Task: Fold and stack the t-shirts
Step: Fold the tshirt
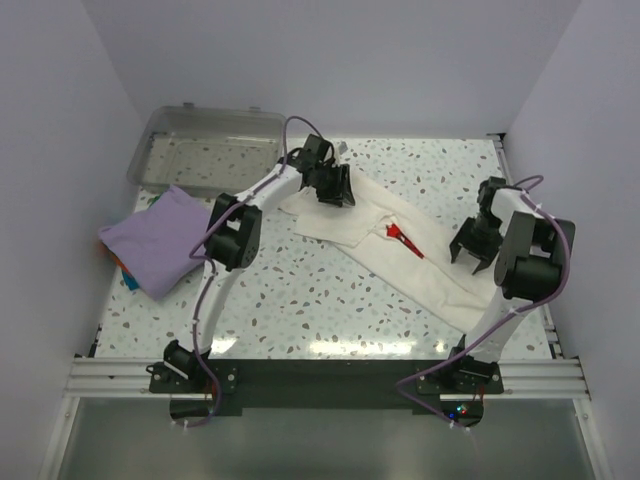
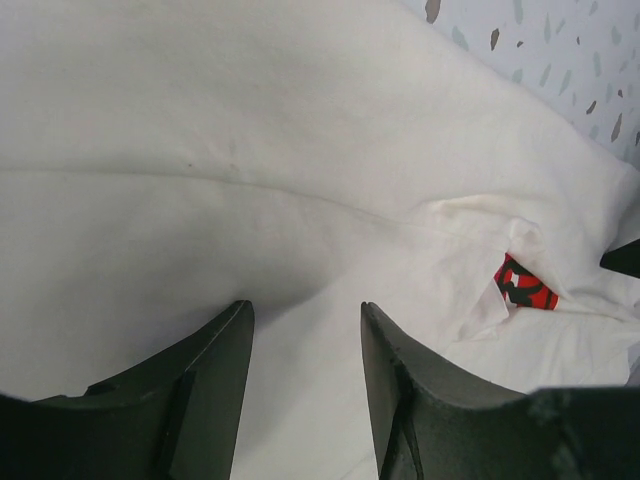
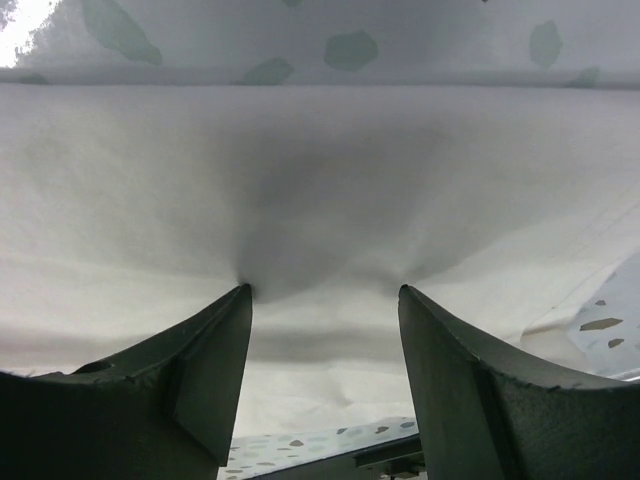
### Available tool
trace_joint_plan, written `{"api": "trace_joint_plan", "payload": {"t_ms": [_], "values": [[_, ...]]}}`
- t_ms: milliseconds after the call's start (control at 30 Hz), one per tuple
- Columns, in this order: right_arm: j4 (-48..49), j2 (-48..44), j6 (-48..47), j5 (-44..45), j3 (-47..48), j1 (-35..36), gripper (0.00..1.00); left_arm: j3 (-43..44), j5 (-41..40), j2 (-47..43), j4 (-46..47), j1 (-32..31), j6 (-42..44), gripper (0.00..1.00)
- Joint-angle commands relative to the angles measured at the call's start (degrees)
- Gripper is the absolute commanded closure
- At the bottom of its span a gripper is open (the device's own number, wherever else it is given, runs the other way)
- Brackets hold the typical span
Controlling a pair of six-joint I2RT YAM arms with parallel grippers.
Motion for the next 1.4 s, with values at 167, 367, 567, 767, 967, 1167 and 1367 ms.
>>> {"api": "trace_joint_plan", "payload": {"t_ms": [167, 367, 567, 767, 967, 1167, 1367], "values": [[-3.2, -6.7, -5.0, -3.3, 2.5, -0.1, 0.36, -6.8, 0.2, -6.1, 10.9, 1.6, -0.8, 0.46], [-2.3, -5.3, -6.4, -4.5, -1.7, -0.1, 0.4, -22.4, -2.3, -18.7, 15.6, 1.6, -9.5, 0.45], [-0.7, -2.0, -5.3, -8.9, -4.9, 0.0, 0.4, -31.5, 1.5, -18.7, 20.7, 1.8, -12.8, 0.45], [-1.8, -0.3, -3.5, -10.1, -7.3, 1.1, 0.4, -25.4, 2.2, -10.4, 19.3, 2.8, -11.0, 0.45], [-2.8, -2.6, -2.2, -10.7, -10.5, 2.5, 0.4, -22.1, 3.2, -5.1, 25.3, 4.6, -12.1, 0.45], [-2.0, -6.5, 2.4, -12.9, -14.2, 6.9, 0.4, -14.9, 7.1, 1.7, 28.7, 5.4, -13.2, 0.45], [-1.2, -9.5, 6.3, -15.0, -16.0, 12.2, 0.39, -12.6, 6.7, 3.2, 30.2, 6.5, -14.7, 0.45]]}}
